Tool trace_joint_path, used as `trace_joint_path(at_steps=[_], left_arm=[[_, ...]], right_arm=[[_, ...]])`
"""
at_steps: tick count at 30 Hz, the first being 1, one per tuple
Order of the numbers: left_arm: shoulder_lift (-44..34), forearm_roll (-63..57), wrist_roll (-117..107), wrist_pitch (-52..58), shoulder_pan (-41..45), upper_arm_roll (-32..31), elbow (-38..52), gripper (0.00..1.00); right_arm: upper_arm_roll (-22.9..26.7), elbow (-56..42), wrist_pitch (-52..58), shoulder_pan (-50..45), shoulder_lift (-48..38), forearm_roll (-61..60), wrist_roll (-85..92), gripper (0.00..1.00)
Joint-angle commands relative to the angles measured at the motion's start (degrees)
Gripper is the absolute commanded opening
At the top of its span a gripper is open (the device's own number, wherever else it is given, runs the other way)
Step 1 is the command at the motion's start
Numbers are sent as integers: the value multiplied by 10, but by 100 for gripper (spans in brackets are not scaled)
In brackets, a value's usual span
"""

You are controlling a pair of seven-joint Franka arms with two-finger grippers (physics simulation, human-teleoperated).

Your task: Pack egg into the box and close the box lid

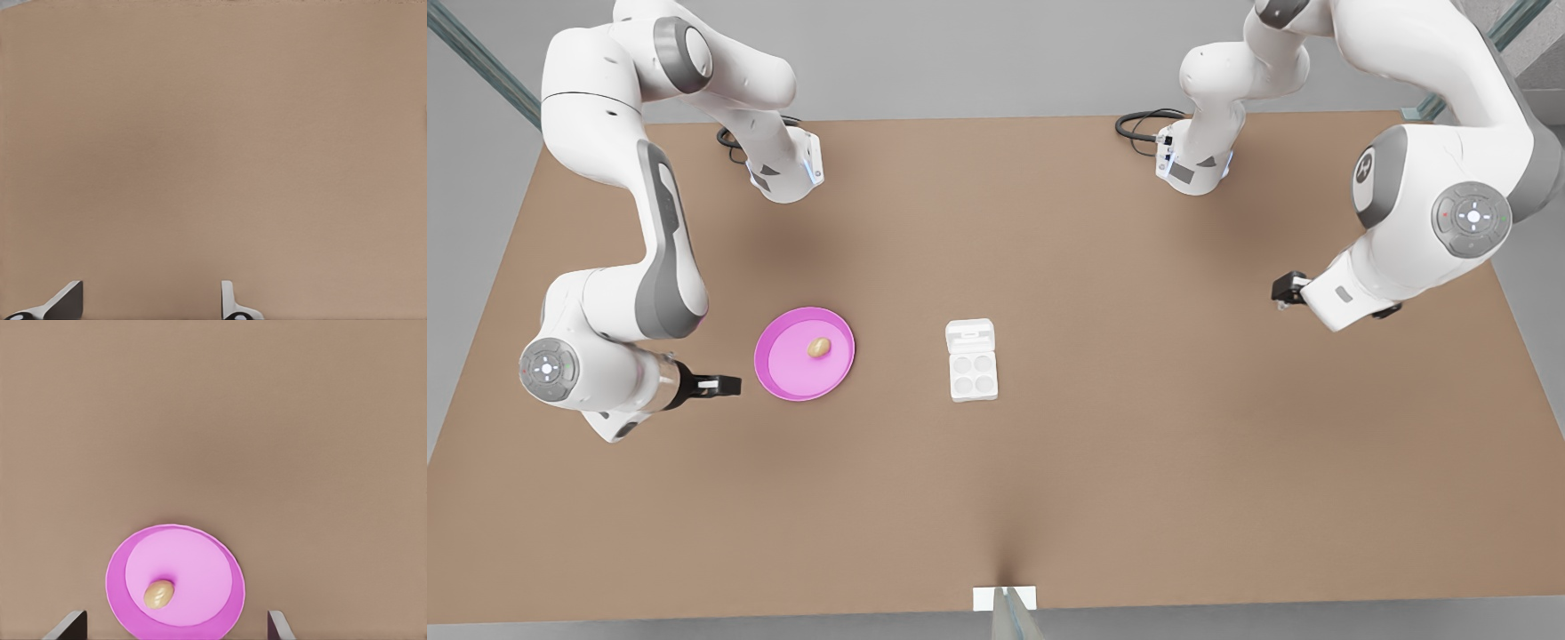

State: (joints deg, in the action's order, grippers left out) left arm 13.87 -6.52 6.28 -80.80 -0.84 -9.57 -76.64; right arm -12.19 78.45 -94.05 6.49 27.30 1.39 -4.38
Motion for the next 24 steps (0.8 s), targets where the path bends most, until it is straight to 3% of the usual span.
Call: trace_joint_path(at_steps=[1, 5, 6, 9, 10, 11, 16, 24], left_arm=[[4, -2, 29, -13, -2, 0, 0, 100], [3, -4, 30, -2, 0, -1, 0, 100], [3, -4, 29, -2, 1, -2, 1, 100], [4, -4, 29, -4, 9, -3, 1, 100], [5, -4, 29, -5, 9, -2, 1, 100], [5, -4, 29, -5, 9, -2, 1, 100], [6, -4, 29, -5, 9, -2, 1, 100], [7, -4, 29, -6, 9, -2, 1, 100]], right_arm=[[0, -1, 4, -6, -1, 16, 22, 100], [0, -2, -5, -75, 43, 5, 16, 100], [0, 16, -62, -78, 65, 7, 24, 100], [1, 208, -152, -61, -23, 8, 2, 100], [0, 314, -298, -42, -73, 8, -2, 100], [0, 362, -364, -39, -85, 9, -47, 100], [0, 369, -464, -62, -46, 27, -50, 100], [0, 392, -512, -80, -13, 27, -89, 100]])
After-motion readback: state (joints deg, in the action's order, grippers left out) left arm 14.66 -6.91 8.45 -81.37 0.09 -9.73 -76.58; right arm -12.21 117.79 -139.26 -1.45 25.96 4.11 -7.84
